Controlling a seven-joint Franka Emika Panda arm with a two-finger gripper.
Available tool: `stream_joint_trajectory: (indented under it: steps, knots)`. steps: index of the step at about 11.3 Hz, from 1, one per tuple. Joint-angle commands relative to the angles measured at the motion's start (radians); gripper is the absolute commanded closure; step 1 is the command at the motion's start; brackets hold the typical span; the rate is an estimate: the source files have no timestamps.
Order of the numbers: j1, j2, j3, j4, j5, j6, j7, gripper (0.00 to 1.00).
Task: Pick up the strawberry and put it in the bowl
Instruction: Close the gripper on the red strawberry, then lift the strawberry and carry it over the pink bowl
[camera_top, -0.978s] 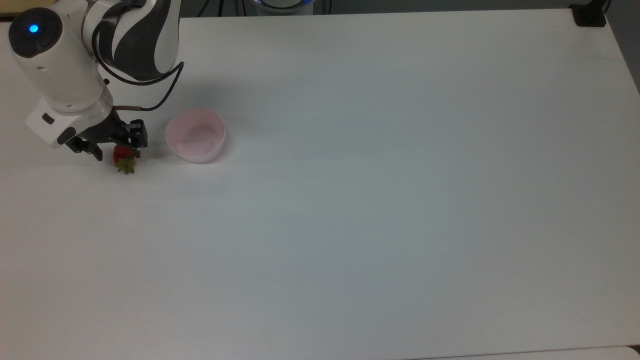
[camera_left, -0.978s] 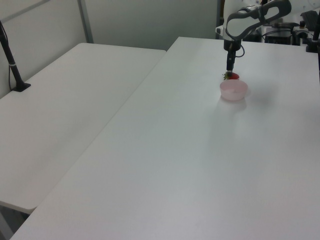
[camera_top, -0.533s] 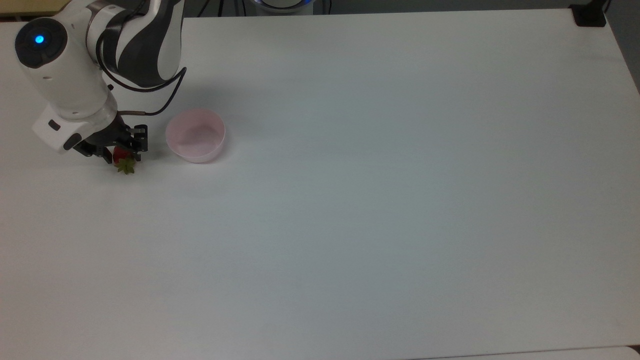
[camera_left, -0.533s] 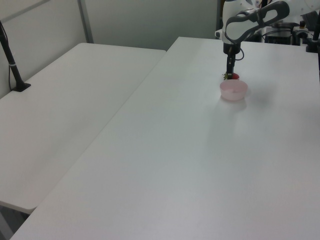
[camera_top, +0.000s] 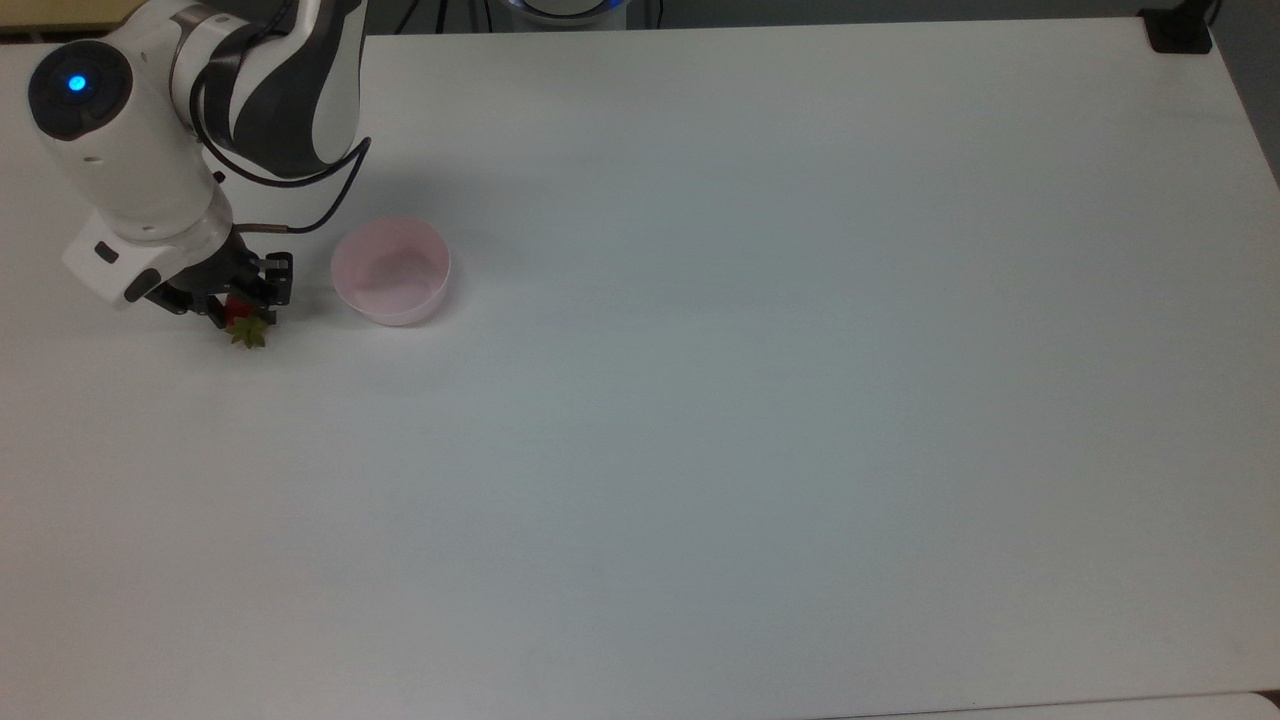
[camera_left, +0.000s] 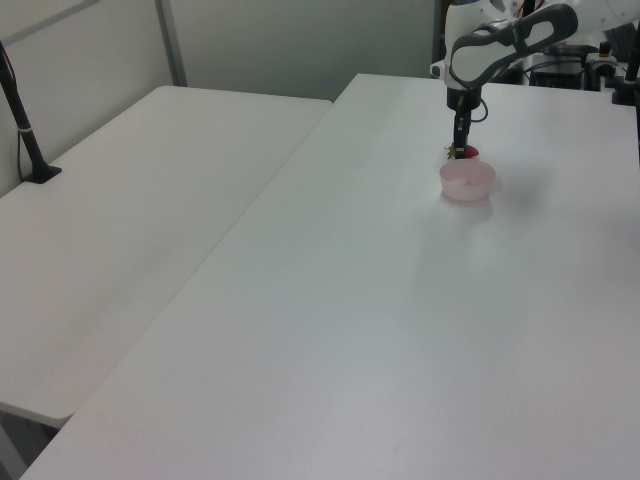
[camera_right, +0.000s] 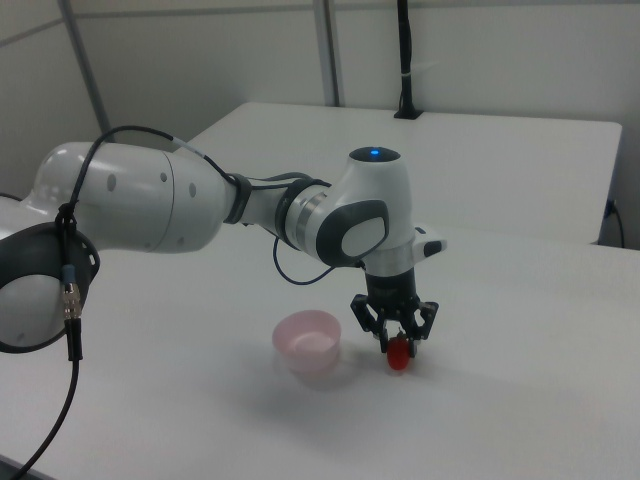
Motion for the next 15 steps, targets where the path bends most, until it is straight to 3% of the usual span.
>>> stream_joint_trajectory:
  steps: [1,7,12,15]
  knots:
    - [0.001,-0.048,-0.003,-0.017,0.016,-0.001,-0.006,0.65]
    - [0.062,-0.149,-0.003,-0.030,0.013,-0.155,0.000,0.65]
    - [0.192,-0.359,-0.005,-0.307,0.001,-0.122,0.133,0.65]
    - [0.236,-0.333,-0.005,-0.326,-0.042,-0.079,0.256,0.62]
